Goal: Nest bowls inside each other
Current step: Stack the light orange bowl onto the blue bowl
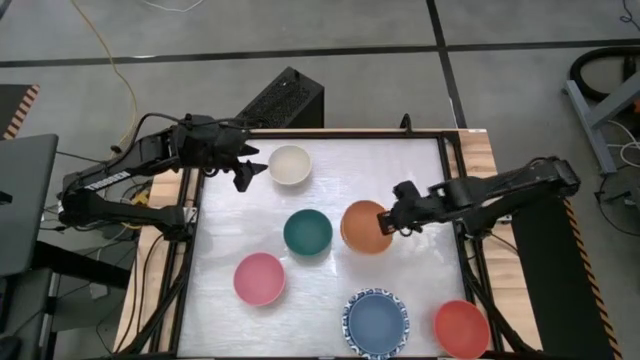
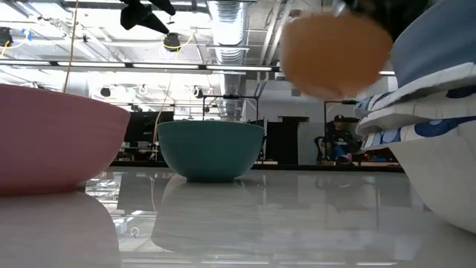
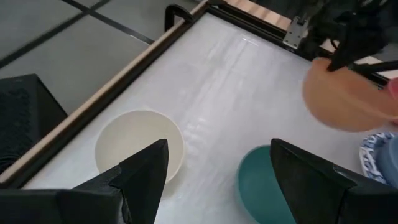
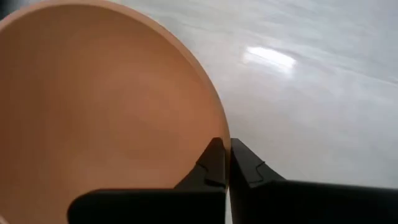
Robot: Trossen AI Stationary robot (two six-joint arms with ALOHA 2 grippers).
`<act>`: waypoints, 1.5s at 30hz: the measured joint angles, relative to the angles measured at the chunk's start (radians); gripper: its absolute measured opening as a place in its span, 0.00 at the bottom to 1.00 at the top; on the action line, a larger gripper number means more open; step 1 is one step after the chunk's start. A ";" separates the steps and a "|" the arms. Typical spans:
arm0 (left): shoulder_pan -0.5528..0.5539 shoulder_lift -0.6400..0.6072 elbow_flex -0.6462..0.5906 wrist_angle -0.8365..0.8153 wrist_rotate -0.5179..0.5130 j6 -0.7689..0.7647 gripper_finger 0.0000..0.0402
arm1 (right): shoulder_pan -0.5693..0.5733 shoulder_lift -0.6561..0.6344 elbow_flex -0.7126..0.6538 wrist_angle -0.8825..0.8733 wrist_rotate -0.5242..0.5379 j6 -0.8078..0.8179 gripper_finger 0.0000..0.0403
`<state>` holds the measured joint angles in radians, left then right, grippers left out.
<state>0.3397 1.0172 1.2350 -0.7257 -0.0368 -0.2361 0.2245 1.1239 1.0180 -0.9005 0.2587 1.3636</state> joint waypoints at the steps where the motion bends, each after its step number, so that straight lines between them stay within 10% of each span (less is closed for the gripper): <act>1: 0.000 0.001 0.000 0.000 0.008 -0.001 0.67 | 0.018 -0.012 0.011 0.022 0.006 -0.004 0.02; 13: 0.000 0.032 0.000 0.003 0.034 -0.013 0.67 | 0.353 0.028 0.030 0.410 0.024 -0.100 0.02; 23: 0.000 0.032 0.000 0.005 0.053 -0.023 0.67 | 0.530 0.108 0.034 0.376 0.032 0.162 0.02; 45: 0.000 0.032 0.000 0.005 0.025 -0.058 0.67 | 0.550 0.189 0.079 0.146 -0.073 0.204 0.02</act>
<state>0.3401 1.0496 1.2350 -0.7208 -0.0120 -0.2936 0.7741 1.3130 1.0973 -0.7547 0.1862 1.5672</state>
